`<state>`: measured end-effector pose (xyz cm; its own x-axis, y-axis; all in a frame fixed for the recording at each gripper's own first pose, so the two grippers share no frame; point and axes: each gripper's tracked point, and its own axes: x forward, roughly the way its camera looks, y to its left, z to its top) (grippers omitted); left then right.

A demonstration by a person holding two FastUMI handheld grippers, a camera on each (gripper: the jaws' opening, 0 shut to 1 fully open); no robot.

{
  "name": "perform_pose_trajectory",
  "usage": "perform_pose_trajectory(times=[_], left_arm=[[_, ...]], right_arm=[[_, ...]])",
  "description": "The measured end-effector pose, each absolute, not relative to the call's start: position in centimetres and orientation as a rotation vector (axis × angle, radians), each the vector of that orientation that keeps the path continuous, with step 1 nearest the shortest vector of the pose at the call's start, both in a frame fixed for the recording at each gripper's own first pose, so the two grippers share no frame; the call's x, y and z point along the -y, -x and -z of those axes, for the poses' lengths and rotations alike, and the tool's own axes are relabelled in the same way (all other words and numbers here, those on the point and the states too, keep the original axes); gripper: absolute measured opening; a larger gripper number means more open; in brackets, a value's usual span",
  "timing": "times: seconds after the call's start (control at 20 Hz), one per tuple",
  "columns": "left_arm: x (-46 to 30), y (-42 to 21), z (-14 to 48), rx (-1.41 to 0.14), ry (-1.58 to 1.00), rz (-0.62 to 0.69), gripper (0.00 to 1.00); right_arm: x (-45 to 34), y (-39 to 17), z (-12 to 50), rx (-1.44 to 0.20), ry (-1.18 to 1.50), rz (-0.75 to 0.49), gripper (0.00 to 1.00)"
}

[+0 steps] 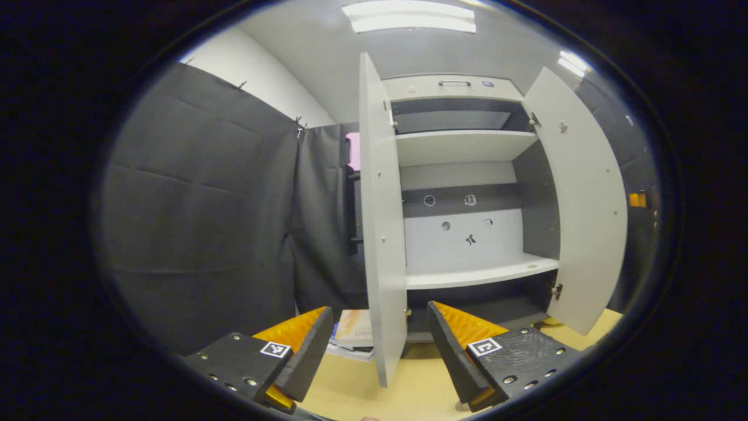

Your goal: Grasp the bottle in the cabinet with the left hand and place it on the coaster, then close the right door with the right hand and the left door with the left hand.

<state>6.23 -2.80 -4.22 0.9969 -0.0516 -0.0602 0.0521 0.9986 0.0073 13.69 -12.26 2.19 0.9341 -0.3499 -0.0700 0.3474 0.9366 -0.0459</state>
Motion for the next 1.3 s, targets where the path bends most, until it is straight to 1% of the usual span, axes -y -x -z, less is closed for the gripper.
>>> perform_pose_trajectory(times=[0.3, 0.45, 0.6, 0.8, 0.85, 0.9, 1.05, 1.1, 1.15, 1.3], left_arm=[[-1.2, -6.5, 4.1, -0.047, -0.021, -0.001, 0.94], [-3.3, -7.1, 3.9, -0.038, -0.027, -0.02, 0.94], [-4.9, -7.8, 3.7, -0.028, -0.033, -0.031, 0.94], [-6.5, -7.8, 3.9, -0.016, -0.025, -0.035, 0.94], [-6.6, -7.8, 4.0, -0.017, -0.025, -0.036, 1.0], [-6.7, -7.8, 4.1, -0.018, -0.024, -0.034, 0.94], [-7.0, -7.6, 4.6, -0.022, -0.018, -0.027, 0.94], [-7.3, -7.4, 4.5, -0.017, -0.019, -0.028, 1.0], [-7.4, -7.3, 4.4, -0.013, -0.022, -0.026, 0.94], [-8.1, -6.8, 4.9, -0.023, -0.03, -0.031, 0.94]], right_arm=[[11.0, -15.0, -2.7, -0.069, 0.101, 0.362, 0.97], [10.1, -14.7, -2.6, -0.075, 0.086, 0.327, 0.96], [8.9, -14.5, -2.8, -0.07, 0.096, 0.318, 0.96], [6.0, -14.3, -2.7, -0.059, 0.093, 0.278, 0.97], [5.4, -14.2, -2.7, -0.055, 0.1, 0.273, 0.97], [4.8, -14.2, -2.8, -0.054, 0.102, 0.266, 0.97], [3.1, -14.3, -2.7, -0.057, 0.095, 0.239, 0.96], [2.5, -14.4, -2.7, -0.055, 0.098, 0.229, 0.97], [2.1, -14.5, -2.7, -0.053, 0.1, 0.22, 0.97], [0.3, -14.8, -2.7, -0.052, 0.092, 0.184, 0.96]])
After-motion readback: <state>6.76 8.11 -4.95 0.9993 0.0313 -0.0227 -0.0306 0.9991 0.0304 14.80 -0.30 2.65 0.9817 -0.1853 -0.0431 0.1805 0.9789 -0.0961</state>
